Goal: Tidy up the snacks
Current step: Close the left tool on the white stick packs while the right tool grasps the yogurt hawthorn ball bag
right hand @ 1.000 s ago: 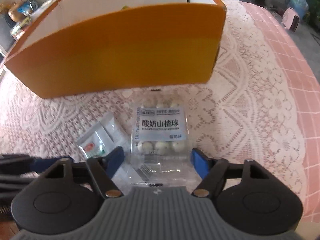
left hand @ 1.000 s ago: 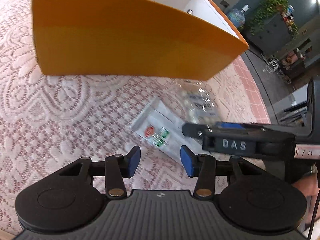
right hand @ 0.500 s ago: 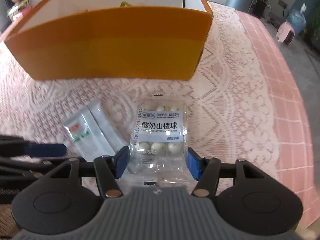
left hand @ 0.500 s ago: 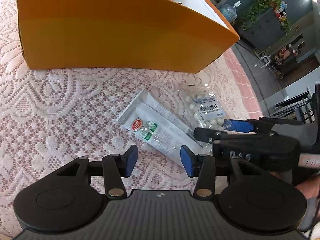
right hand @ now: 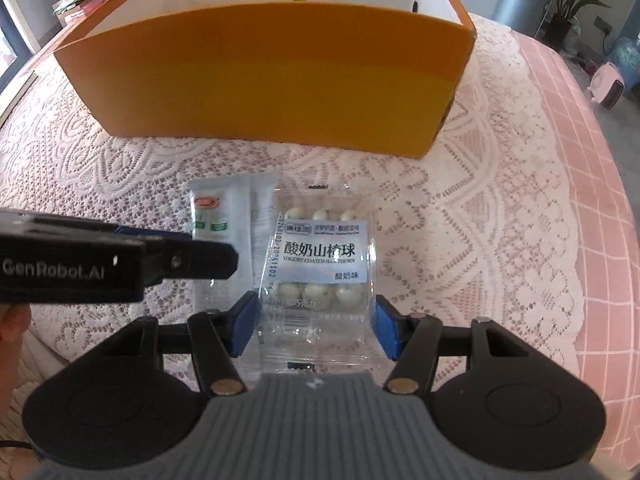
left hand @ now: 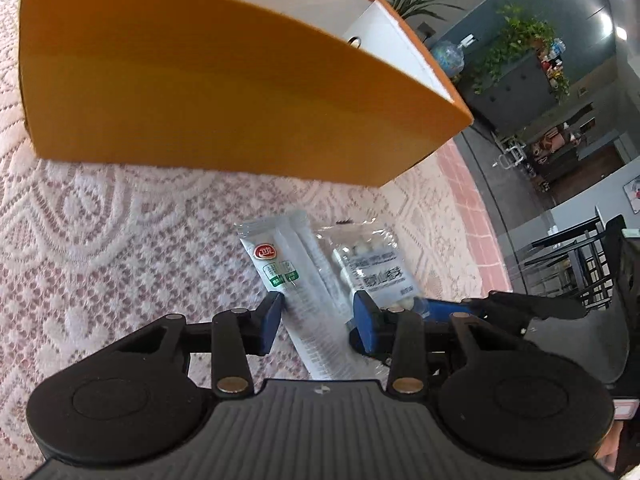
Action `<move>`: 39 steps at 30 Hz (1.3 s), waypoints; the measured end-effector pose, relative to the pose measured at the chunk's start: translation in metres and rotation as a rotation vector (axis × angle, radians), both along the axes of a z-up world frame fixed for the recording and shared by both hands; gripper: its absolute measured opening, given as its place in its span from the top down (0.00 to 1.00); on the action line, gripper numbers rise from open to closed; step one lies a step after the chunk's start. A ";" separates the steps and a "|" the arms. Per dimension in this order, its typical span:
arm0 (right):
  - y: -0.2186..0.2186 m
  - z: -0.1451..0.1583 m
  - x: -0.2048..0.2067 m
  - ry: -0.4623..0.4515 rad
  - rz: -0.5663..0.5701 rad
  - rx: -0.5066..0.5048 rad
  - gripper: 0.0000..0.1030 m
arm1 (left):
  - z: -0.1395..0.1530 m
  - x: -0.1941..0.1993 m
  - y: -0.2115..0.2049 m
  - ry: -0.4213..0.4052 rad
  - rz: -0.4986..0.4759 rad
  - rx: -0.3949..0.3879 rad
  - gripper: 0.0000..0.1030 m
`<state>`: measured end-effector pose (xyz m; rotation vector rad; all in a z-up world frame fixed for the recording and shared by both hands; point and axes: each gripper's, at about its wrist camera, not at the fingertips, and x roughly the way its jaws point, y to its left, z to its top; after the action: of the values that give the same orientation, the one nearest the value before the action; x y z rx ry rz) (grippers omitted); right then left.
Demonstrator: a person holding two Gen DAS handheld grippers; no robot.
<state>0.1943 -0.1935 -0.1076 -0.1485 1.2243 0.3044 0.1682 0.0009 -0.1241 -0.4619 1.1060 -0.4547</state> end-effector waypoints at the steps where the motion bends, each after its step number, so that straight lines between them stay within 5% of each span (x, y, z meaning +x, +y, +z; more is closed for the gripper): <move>1: 0.000 0.000 0.000 -0.003 -0.003 -0.001 0.43 | 0.001 -0.001 -0.001 -0.011 -0.003 -0.005 0.58; 5: -0.003 0.001 -0.001 -0.007 -0.020 0.021 0.43 | 0.006 0.000 -0.005 -0.042 -0.012 -0.038 0.58; 9: -0.006 -0.001 0.001 0.014 -0.019 0.066 0.43 | 0.002 0.001 -0.008 -0.009 -0.050 -0.177 0.63; 12: -0.002 -0.001 0.000 0.019 -0.002 0.077 0.43 | -0.001 0.001 -0.018 -0.036 -0.029 -0.050 0.67; 16: -0.003 0.000 -0.001 -0.007 -0.028 0.048 0.43 | 0.002 -0.002 -0.011 -0.028 0.011 -0.028 0.66; 21: -0.005 0.004 -0.004 -0.054 -0.051 -0.007 0.43 | -0.006 -0.012 -0.001 0.054 0.067 0.064 0.45; 28: 0.014 -0.006 -0.008 -0.045 0.043 -0.155 0.43 | -0.011 -0.020 -0.011 0.041 0.039 0.100 0.44; 39: 0.007 -0.006 -0.006 -0.022 0.033 -0.111 0.43 | -0.013 -0.017 -0.007 0.015 0.041 0.011 0.57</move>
<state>0.1881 -0.1870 -0.1133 -0.2668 1.2187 0.2627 0.1511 -0.0060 -0.1366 -0.4786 1.1114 -0.4099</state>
